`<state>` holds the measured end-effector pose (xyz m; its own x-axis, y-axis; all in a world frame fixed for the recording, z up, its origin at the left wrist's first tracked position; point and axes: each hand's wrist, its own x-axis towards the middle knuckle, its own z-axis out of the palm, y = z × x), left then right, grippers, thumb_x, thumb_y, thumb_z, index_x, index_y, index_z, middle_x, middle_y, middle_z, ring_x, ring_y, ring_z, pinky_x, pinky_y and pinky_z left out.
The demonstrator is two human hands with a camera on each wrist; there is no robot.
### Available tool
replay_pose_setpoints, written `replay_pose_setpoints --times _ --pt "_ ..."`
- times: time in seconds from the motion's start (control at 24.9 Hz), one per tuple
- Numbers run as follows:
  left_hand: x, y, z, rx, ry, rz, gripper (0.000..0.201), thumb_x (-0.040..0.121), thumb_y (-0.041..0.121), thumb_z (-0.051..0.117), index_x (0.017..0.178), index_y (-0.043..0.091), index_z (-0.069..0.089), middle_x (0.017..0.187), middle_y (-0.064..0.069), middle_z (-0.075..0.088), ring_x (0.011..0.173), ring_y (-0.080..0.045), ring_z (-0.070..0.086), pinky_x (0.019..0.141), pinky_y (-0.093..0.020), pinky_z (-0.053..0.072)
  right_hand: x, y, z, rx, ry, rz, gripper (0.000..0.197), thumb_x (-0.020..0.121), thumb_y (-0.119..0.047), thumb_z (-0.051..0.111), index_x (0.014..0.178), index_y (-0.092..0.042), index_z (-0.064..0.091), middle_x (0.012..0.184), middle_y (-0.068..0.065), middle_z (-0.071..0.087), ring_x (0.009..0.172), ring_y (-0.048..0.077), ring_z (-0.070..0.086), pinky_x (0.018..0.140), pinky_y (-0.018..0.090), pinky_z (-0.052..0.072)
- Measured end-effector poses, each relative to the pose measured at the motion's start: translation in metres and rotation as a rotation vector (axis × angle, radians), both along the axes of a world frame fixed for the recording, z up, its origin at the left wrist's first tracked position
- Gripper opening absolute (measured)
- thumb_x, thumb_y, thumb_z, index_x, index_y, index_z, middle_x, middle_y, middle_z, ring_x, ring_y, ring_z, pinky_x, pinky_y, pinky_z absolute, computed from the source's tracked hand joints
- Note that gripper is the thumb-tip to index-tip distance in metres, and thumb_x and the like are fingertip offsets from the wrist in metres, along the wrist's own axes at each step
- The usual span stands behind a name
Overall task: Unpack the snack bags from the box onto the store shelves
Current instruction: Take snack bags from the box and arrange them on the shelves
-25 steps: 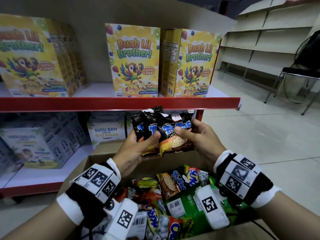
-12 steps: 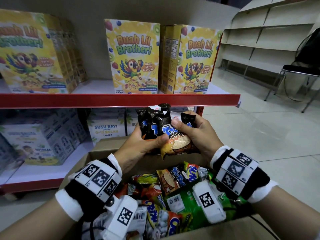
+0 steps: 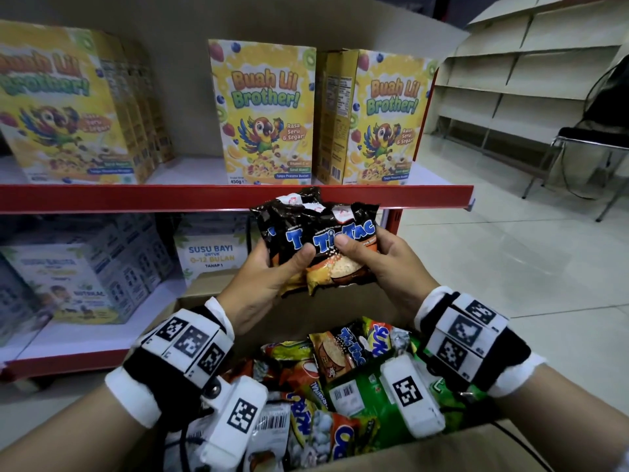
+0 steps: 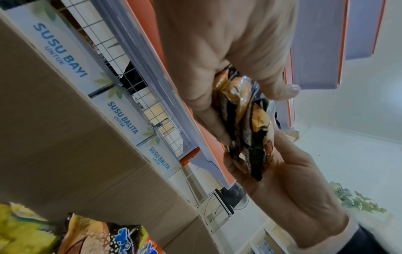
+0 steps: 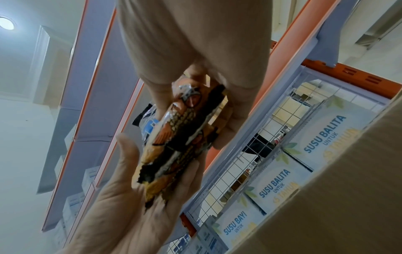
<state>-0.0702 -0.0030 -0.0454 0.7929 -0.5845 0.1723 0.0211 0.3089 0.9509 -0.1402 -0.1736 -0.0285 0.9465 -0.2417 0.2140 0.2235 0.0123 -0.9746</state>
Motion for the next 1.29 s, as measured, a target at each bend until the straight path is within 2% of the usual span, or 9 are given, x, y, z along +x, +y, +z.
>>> replay_pose_setpoints --times 0.2,0.32,0.44,0.68,0.76,0.93,1.05,1.17,1.29 --pt "0.003 0.001 0.0 -0.007 0.061 -0.065 0.049 0.073 0.026 0.065 0.12 0.019 0.05 0.108 -0.002 0.073 0.099 -0.021 0.07 0.067 -0.033 0.059 0.004 -0.006 -0.003 0.037 -0.002 -0.069 0.032 0.076 -0.029 0.073 0.101 -0.01 0.065 0.089 0.004 0.075 0.08 0.017 0.072 0.068 0.025 0.056" --pt "0.006 0.0 -0.002 0.085 -0.077 0.04 0.051 0.07 0.037 0.066 0.117 0.025 0.048 0.108 0.004 0.071 0.108 -0.016 0.065 0.083 -0.029 0.057 0.008 -0.007 -0.004 0.083 -0.032 -0.08 0.036 0.073 -0.032 0.075 0.101 -0.012 0.065 0.087 0.002 0.074 0.078 0.016 0.071 0.065 0.023 0.055" --pt "0.013 -0.002 0.003 0.102 -0.179 0.08 0.069 0.067 0.047 0.066 0.128 0.026 0.044 0.123 0.007 0.065 0.118 -0.011 0.059 0.103 -0.033 0.045 0.015 -0.009 0.002 0.079 -0.078 -0.089 0.04 0.07 -0.035 0.075 0.103 -0.014 0.063 0.086 -0.001 0.073 0.077 0.013 0.07 0.064 0.022 0.053" --pt "0.043 -0.017 0.028 -0.005 -0.344 0.179 0.062 0.08 0.03 0.064 0.136 0.017 0.042 0.126 0.007 0.063 0.119 -0.007 0.058 0.098 -0.021 0.048 0.044 -0.012 0.029 0.052 -0.225 -0.122 0.033 0.078 -0.03 0.073 0.107 -0.017 0.063 0.1 0.004 0.074 0.089 0.019 0.071 0.068 0.028 0.056" --pt "0.054 -0.016 0.047 -0.034 -0.327 0.186 0.057 0.082 0.029 0.064 0.134 0.018 0.044 0.127 0.004 0.063 0.119 -0.01 0.058 0.096 -0.024 0.049 0.057 -0.011 0.048 0.043 -0.237 -0.121 0.033 0.08 -0.029 0.073 0.108 -0.015 0.062 0.101 0.004 0.073 0.091 0.019 0.071 0.07 0.027 0.056" --pt "0.072 -0.02 0.102 -0.113 -0.18 0.196 0.045 0.085 0.026 0.061 0.128 0.022 0.048 0.128 -0.003 0.063 0.12 -0.022 0.058 0.102 -0.046 0.045 0.082 -0.005 0.102 0.066 -0.208 -0.138 0.032 0.08 -0.029 0.073 0.107 -0.015 0.062 0.104 0.007 0.072 0.096 0.024 0.07 0.079 0.035 0.057" --pt "0.068 -0.03 0.139 -0.123 -0.096 0.238 0.05 0.088 0.034 0.06 0.133 0.021 0.045 0.131 -0.004 0.06 0.123 -0.024 0.056 0.105 -0.052 0.042 0.084 -0.004 0.135 0.082 -0.17 -0.145 0.029 0.08 -0.029 0.071 0.106 -0.019 0.062 0.105 0.006 0.072 0.098 0.023 0.069 0.083 0.037 0.057" --pt "0.054 -0.039 0.185 -0.08 -0.074 0.275 0.048 0.085 0.041 0.062 0.129 0.028 0.047 0.128 0.003 0.063 0.121 -0.018 0.058 0.103 -0.049 0.045 0.071 -0.009 0.181 0.074 -0.124 -0.15 0.029 0.079 -0.03 0.071 0.104 -0.02 0.062 0.102 0.003 0.073 0.096 0.021 0.07 0.081 0.035 0.057" --pt "0.033 -0.047 0.249 -0.079 -0.131 0.308 0.04 0.086 0.042 0.058 0.124 0.034 0.049 0.123 0.013 0.064 0.118 -0.009 0.059 0.096 -0.028 0.05 0.048 -0.02 0.251 0.047 -0.104 -0.144 0.032 0.079 -0.031 0.073 0.105 -0.019 0.061 0.1 0.002 0.073 0.093 0.019 0.071 0.077 0.031 0.056"
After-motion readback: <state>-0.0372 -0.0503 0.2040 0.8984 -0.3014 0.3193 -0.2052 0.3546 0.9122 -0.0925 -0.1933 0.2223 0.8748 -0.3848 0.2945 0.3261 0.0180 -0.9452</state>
